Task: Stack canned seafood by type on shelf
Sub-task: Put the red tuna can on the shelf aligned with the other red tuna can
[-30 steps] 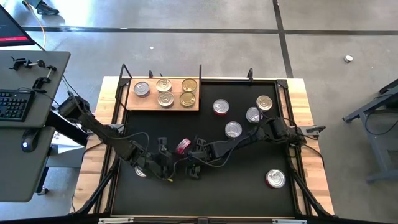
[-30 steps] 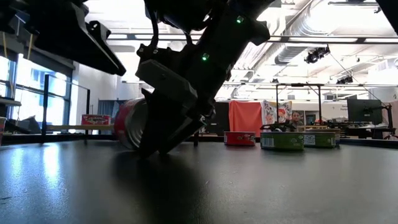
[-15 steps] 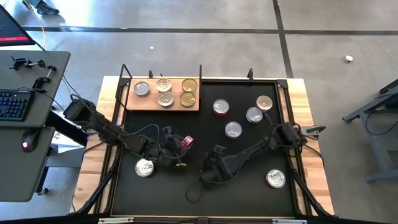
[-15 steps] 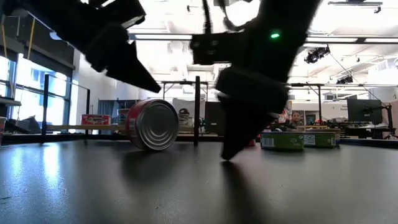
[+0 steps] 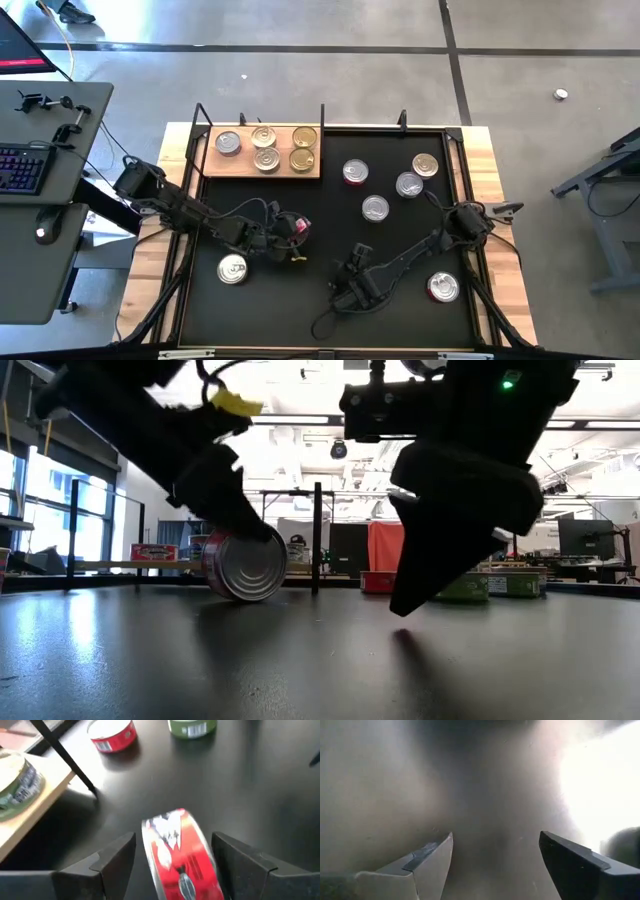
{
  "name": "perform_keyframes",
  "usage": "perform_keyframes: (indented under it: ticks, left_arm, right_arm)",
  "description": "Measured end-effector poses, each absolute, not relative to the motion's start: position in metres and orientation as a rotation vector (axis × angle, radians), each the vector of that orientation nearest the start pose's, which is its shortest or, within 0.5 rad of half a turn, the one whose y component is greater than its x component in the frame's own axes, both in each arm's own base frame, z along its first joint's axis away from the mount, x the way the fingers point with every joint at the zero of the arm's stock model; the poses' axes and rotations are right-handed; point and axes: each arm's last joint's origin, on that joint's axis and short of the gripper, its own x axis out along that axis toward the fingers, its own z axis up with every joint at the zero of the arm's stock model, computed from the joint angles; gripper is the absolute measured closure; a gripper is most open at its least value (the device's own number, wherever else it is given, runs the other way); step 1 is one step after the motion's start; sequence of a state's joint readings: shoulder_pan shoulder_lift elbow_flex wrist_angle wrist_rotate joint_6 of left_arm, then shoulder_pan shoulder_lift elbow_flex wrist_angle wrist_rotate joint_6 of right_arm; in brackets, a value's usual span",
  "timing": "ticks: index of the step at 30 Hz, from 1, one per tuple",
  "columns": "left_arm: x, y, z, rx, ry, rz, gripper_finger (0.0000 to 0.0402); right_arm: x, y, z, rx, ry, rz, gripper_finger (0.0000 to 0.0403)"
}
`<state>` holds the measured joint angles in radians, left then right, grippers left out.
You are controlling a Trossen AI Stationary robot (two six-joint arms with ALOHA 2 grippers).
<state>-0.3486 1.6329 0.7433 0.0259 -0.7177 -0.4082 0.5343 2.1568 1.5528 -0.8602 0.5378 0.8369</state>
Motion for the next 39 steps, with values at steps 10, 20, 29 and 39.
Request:
perform_keyframes:
  ticks: [10,20,29,39]
  left_arm:
    - [0.281,-0.083,0.142,0.141,0.779,0.348,0.0284]
    - [0.221,-0.059,0.196,0.4,0.929,0.634,0.0283]
    - [0.191,0.005,0.214,0.465,1.149,0.85,0.0283]
    - [0.195,0.065,0.188,0.365,1.39,1.05,0.0283]
  right_arm:
    - [0.363,0.195,0.144,-0.052,1.067,-0.536,0.0112]
    - [0.363,0.195,0.144,-0.058,1.057,-0.541,0.0112]
    - [0.364,0.195,0.145,-0.078,1.035,-0.554,0.0112]
    - [0.362,0.198,0.145,-0.082,1.036,-0.545,0.0112]
